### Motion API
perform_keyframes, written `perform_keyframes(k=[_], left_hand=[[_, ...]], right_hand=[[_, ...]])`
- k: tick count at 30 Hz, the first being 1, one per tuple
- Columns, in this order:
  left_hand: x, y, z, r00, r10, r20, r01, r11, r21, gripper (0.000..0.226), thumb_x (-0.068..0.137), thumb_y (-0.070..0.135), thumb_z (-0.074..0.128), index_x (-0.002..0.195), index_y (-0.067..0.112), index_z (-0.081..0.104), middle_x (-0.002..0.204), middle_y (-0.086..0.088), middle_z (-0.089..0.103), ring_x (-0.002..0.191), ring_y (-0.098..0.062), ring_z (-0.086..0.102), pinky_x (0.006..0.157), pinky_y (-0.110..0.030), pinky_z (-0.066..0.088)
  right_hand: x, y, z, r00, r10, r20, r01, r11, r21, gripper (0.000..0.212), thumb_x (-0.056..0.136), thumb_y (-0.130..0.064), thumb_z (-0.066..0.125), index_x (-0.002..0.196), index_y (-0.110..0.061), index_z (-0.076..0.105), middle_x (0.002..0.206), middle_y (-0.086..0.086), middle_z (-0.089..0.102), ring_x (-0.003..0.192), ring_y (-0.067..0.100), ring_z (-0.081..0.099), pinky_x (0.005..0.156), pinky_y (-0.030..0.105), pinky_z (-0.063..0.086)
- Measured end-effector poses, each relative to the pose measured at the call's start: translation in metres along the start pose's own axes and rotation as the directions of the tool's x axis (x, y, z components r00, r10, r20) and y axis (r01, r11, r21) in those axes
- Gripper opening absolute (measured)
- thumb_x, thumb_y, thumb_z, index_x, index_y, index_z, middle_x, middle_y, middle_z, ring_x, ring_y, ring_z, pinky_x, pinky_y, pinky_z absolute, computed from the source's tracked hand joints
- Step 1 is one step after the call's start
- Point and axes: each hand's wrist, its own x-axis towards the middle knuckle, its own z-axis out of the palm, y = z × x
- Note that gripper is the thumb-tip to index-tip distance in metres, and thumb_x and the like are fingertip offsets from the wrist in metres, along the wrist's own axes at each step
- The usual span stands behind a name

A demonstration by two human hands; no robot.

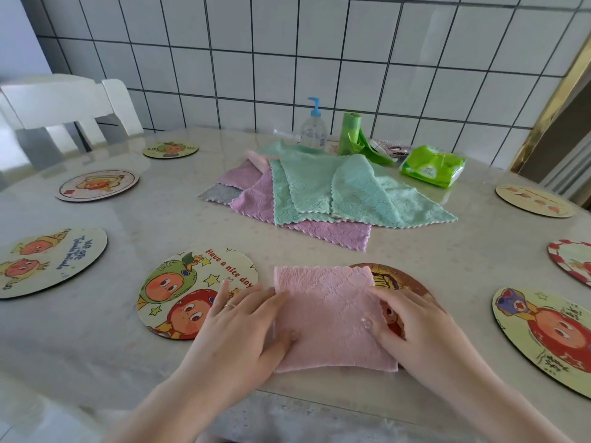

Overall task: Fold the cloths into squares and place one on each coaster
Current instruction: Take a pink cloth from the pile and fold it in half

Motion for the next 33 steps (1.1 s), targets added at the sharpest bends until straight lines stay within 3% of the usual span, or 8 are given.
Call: perform_keyframes(k=[4, 9, 14, 19, 24, 26, 29, 33], left_hand=[[-0.001, 0.006, 0.002, 0.999, 0.021, -0.04, -0.026, 0.989, -0.143, 0.076, 0.074, 0.061, 0.009, 0.142, 0.035, 0.032, 0.145, 0.019, 0.032, 0.135, -0.004, 0.029, 0.11, -0.023, -0.014], [-0.003, 0.014, 0.002, 0.994, -0.028, -0.11, -0.026, 0.888, -0.458, 0.048, 0.091, 0.021, 0.054, 0.136, 0.033, 0.042, 0.134, 0.033, 0.025, 0.118, 0.025, 0.025, 0.09, 0.008, 0.015], [0.002, 0.01, 0.0, 0.978, -0.166, -0.128, 0.016, 0.666, -0.745, 0.06, 0.087, -0.001, 0.057, 0.119, 0.049, 0.046, 0.129, 0.036, 0.037, 0.116, 0.021, 0.038, 0.097, -0.006, 0.036], [0.022, -0.006, -0.012, 0.96, -0.265, 0.09, 0.162, 0.265, -0.951, 0.058, 0.086, -0.01, 0.054, 0.109, 0.043, 0.062, 0.112, 0.012, 0.067, 0.108, -0.008, 0.061, 0.101, -0.043, 0.043], [0.058, -0.024, -0.018, 0.946, -0.217, 0.239, 0.257, 0.057, -0.965, 0.053, 0.086, -0.016, 0.042, 0.113, 0.023, 0.065, 0.107, -0.002, 0.071, 0.099, -0.017, 0.066, 0.08, -0.028, 0.054], [0.076, -0.033, -0.021, 0.941, -0.229, 0.25, 0.27, 0.061, -0.961, 0.052, 0.085, -0.016, 0.046, 0.113, 0.024, 0.065, 0.106, -0.002, 0.071, 0.097, -0.017, 0.067, 0.078, -0.025, 0.053], [0.101, -0.044, -0.03, 0.93, -0.237, 0.282, 0.301, 0.049, -0.952, 0.054, 0.084, -0.014, 0.051, 0.114, 0.029, 0.066, 0.11, -0.002, 0.07, 0.106, -0.02, 0.063, 0.092, -0.036, 0.045], [0.126, -0.05, -0.053, 0.875, -0.329, 0.355, 0.392, 0.054, -0.918, 0.058, 0.086, -0.017, 0.045, 0.114, 0.031, 0.063, 0.11, 0.009, 0.069, 0.106, -0.012, 0.062, 0.09, -0.032, 0.046]], right_hand=[[-0.005, -0.009, 0.005, 0.999, -0.042, 0.017, 0.039, 0.988, 0.152, 0.044, 0.087, -0.038, 0.058, 0.13, -0.036, 0.049, 0.118, -0.031, 0.043, 0.118, -0.004, 0.042, 0.103, 0.019, 0.029], [-0.005, -0.014, 0.008, 0.999, -0.026, -0.026, 0.033, 0.936, 0.35, 0.051, 0.085, -0.021, 0.065, 0.131, -0.036, 0.047, 0.122, -0.042, 0.029, 0.111, -0.034, 0.023, 0.088, -0.008, 0.016], [0.003, -0.015, 0.011, 0.994, 0.04, -0.097, 0.012, 0.875, 0.484, 0.053, 0.081, -0.014, 0.07, 0.125, -0.038, 0.052, 0.123, -0.04, 0.029, 0.11, -0.034, 0.024, 0.09, -0.007, 0.019], [0.026, -0.019, 0.009, 0.988, 0.127, 0.083, -0.142, 0.582, 0.801, 0.053, 0.08, -0.006, 0.07, 0.107, -0.05, 0.062, 0.13, -0.017, 0.054, 0.107, 0.003, 0.06, 0.101, 0.038, 0.044], [0.063, -0.007, 0.016, 0.951, 0.076, 0.298, -0.307, 0.298, 0.904, 0.059, 0.044, -0.041, 0.089, 0.1, -0.035, 0.071, 0.112, -0.012, 0.068, 0.114, 0.007, 0.058, 0.103, 0.038, 0.043], [0.082, -0.003, 0.017, 0.941, 0.069, 0.333, -0.338, 0.293, 0.894, 0.07, 0.036, -0.054, 0.087, 0.101, -0.034, 0.071, 0.111, -0.011, 0.069, 0.115, 0.006, 0.057, 0.1, 0.033, 0.045], [0.113, -0.007, 0.009, 0.935, 0.077, 0.348, -0.354, 0.302, 0.885, 0.038, 0.064, -0.023, 0.073, 0.098, -0.041, 0.071, 0.108, -0.009, 0.07, 0.106, 0.006, 0.062, 0.097, 0.029, 0.047], [0.143, -0.02, -0.011, 0.94, 0.045, 0.337, -0.307, 0.542, 0.783, 0.053, 0.083, -0.008, 0.066, 0.107, -0.055, 0.062, 0.115, -0.032, 0.06, 0.106, -0.012, 0.054, 0.095, 0.016, 0.04]])
